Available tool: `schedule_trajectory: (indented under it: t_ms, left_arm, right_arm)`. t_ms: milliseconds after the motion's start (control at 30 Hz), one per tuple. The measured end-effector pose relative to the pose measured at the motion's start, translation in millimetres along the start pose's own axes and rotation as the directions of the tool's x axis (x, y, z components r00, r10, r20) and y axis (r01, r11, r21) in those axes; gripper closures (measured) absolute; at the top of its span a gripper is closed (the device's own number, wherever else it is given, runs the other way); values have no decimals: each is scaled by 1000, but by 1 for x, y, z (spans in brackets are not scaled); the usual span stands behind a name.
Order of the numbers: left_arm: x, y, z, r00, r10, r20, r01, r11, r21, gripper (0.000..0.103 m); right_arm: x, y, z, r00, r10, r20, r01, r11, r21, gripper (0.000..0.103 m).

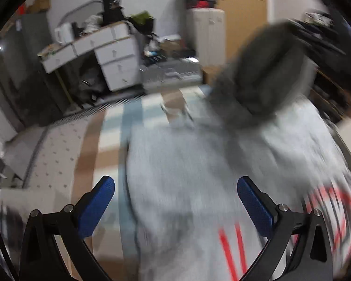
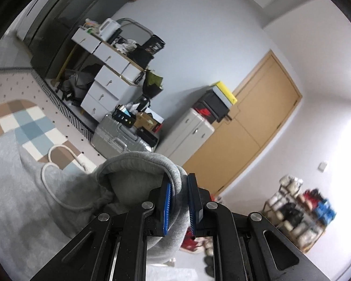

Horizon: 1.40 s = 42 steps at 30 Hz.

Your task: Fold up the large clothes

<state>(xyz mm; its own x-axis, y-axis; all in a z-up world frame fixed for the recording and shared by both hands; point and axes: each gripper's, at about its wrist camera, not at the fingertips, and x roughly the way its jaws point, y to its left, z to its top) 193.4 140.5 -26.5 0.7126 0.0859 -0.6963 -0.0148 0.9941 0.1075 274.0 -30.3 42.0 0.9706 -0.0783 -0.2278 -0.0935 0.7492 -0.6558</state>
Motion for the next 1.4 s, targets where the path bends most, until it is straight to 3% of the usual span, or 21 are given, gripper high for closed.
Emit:
schedule_trajectory:
  t_ms: [133, 233, 300, 367, 400, 433, 533, 667, 733, 767, 800, 833, 933, 1067, 1233, 1400]
  left_arm:
    - [56, -18, 64, 995, -80, -51, 83, 996, 45, 1]
    - [89, -36, 105, 998, -63, 15, 61, 994, 93, 1]
    - [103, -43, 119, 995, -99, 29, 95, 991, 94, 1]
    - [111, -47, 130, 964, -254, 74, 247, 964, 95, 1]
    - [112, -49, 133, 952, -287, 103, 278, 956, 98, 1]
    - [117, -53, 138, 950, -286, 128, 274, 956, 107, 1]
    - [133, -70, 146, 970, -195, 142, 170, 970, 172, 1]
    - [149, -89, 142, 976, -136, 171, 83, 955, 283, 4]
    - [145, -94, 141, 977, -127, 171, 70, 950, 306, 37]
    - [146, -93, 142, 979, -128, 157, 76, 951, 298, 72]
    - [144, -92, 144, 981, -139, 136, 97, 956, 278, 94]
    - [143, -88, 145, 982, -150, 115, 119, 964, 237, 97]
    - [124, -70, 151, 987, -71, 145, 55, 992, 109, 97]
    - [78, -44, 152, 987, -37, 158, 36, 999, 14, 97]
    - [-14, -23, 125, 958, -82, 274, 68, 996, 60, 97]
    - [-77, -16, 75, 935, -167, 313, 152, 986, 74, 97]
  right_arm:
    - [1, -12, 4, 999, 29, 16, -29, 999, 32, 91]
    - [-1, -15, 1, 998, 51, 45, -52, 998, 22, 91]
    - [1, -19, -3, 996, 73, 58, -75, 997, 30, 91]
    - [3, -24, -9, 992, 104, 75, -108, 993, 52, 91]
    - [8, -28, -11, 988, 130, 82, -136, 989, 62, 91]
    - [12, -31, -13, 988, 131, 78, -136, 989, 65, 91]
    - [23, -37, -18, 985, 154, 76, -160, 984, 75, 91]
    - [20, -39, -23, 981, 169, 90, -175, 983, 57, 91]
    - [14, -37, -26, 980, 169, 101, -174, 984, 39, 91]
    - [13, -34, -25, 980, 171, 101, -175, 984, 32, 91]
    - [12, -32, -26, 980, 175, 99, -179, 983, 30, 91]
    - [11, -30, -26, 979, 183, 94, -186, 982, 29, 91]
    - [9, -25, -27, 980, 179, 87, -181, 983, 11, 91]
    - [14, -29, -25, 989, 139, 44, -140, 990, 31, 91]
    - [-8, -51, -17, 988, 143, 63, -150, 979, 137, 91]
    - [-73, -66, -32, 970, 210, 124, -234, 944, 232, 91]
